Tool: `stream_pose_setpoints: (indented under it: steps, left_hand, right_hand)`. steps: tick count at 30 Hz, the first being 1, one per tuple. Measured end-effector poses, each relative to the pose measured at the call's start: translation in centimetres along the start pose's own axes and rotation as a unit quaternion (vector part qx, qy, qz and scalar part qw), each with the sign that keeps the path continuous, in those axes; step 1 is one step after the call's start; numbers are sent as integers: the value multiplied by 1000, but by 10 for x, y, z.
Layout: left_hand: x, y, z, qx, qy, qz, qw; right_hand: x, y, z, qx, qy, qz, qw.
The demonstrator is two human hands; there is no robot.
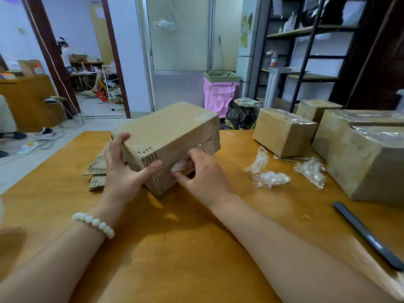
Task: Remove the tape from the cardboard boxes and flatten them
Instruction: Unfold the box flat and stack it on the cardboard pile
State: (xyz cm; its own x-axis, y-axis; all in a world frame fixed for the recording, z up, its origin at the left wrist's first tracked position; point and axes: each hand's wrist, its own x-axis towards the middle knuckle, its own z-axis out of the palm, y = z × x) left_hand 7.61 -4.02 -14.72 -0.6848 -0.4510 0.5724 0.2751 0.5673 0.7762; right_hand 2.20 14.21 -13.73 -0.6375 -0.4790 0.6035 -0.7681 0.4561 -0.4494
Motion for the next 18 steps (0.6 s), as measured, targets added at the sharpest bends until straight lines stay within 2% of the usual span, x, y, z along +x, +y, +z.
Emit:
stream_pose_setpoints:
  steps: [9, 12, 16, 18]
  left_hand:
    - [-1, -2, 1, -20, -17, -16, 1000]
    - [-1, -1, 0, -11, -14, -14, 1000]
    - [1, -2, -3, 4, 16, -30, 999]
    - [1, -1, -4, 7, 17, -35, 999]
  right_hand:
    - [4, 11, -1, 30, 25, 88, 995]
    - [6, 12, 2, 49, 8, 88, 995]
    - [3, 11, 9, 88, -61, 61, 992]
    - [3, 10, 11, 109, -55, 70, 990]
